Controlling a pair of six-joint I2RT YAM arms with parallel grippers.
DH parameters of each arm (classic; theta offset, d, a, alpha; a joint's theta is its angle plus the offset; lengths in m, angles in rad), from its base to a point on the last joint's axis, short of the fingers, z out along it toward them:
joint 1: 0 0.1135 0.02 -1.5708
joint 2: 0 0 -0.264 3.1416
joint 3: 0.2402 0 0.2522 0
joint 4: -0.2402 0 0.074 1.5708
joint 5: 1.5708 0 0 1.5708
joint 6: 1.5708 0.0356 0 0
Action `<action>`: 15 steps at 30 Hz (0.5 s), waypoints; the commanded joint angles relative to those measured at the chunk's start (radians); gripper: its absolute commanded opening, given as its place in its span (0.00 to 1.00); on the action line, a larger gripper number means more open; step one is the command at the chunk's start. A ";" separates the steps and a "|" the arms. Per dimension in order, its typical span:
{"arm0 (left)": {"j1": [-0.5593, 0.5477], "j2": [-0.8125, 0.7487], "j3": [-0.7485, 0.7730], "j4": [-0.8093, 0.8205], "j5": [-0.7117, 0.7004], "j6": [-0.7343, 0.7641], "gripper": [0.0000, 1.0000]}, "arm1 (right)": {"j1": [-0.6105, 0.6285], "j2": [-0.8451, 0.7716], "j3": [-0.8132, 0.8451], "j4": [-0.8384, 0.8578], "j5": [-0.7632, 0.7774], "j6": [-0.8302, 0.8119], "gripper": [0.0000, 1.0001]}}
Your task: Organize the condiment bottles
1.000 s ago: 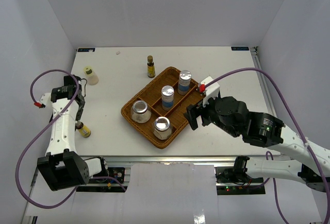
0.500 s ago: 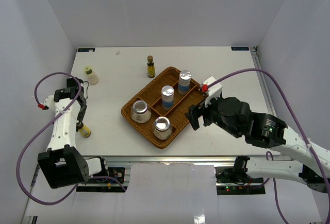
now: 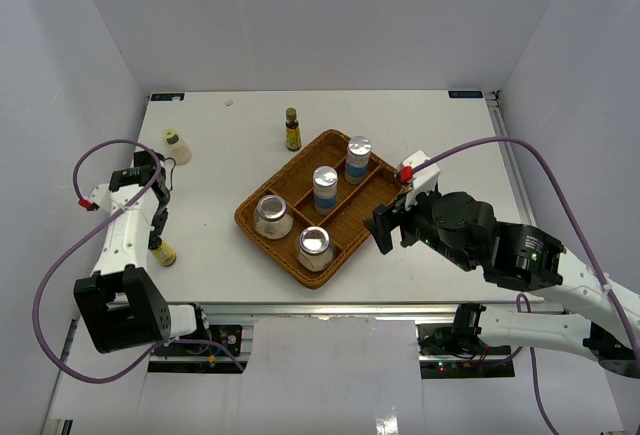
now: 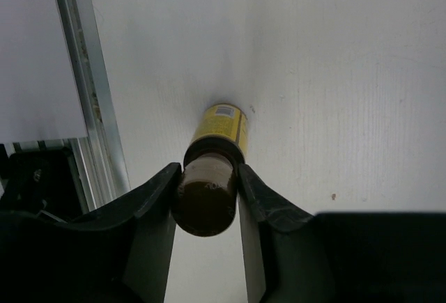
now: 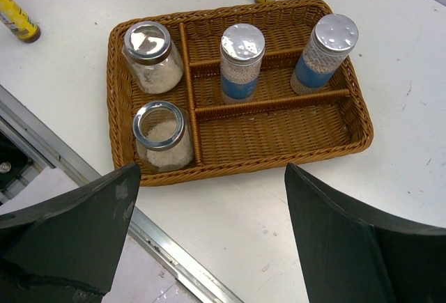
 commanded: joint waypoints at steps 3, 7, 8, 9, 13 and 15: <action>0.007 -0.006 -0.005 0.015 -0.061 -0.007 0.23 | -0.002 -0.014 -0.012 0.028 0.025 0.005 0.90; 0.007 -0.008 0.007 -0.003 -0.078 -0.002 0.03 | -0.003 -0.007 -0.014 0.032 0.024 0.004 0.90; 0.007 -0.008 0.014 -0.004 -0.081 0.016 0.00 | -0.003 -0.005 -0.014 0.033 0.024 0.004 0.90; 0.007 -0.009 0.022 0.000 -0.081 0.052 0.00 | -0.002 -0.004 -0.013 0.033 0.024 0.003 0.90; 0.003 -0.049 0.074 0.049 -0.055 0.216 0.00 | -0.003 -0.003 -0.013 0.042 0.027 0.002 0.90; -0.005 -0.077 0.096 0.091 -0.033 0.345 0.00 | -0.002 -0.002 -0.016 0.054 0.025 0.003 0.90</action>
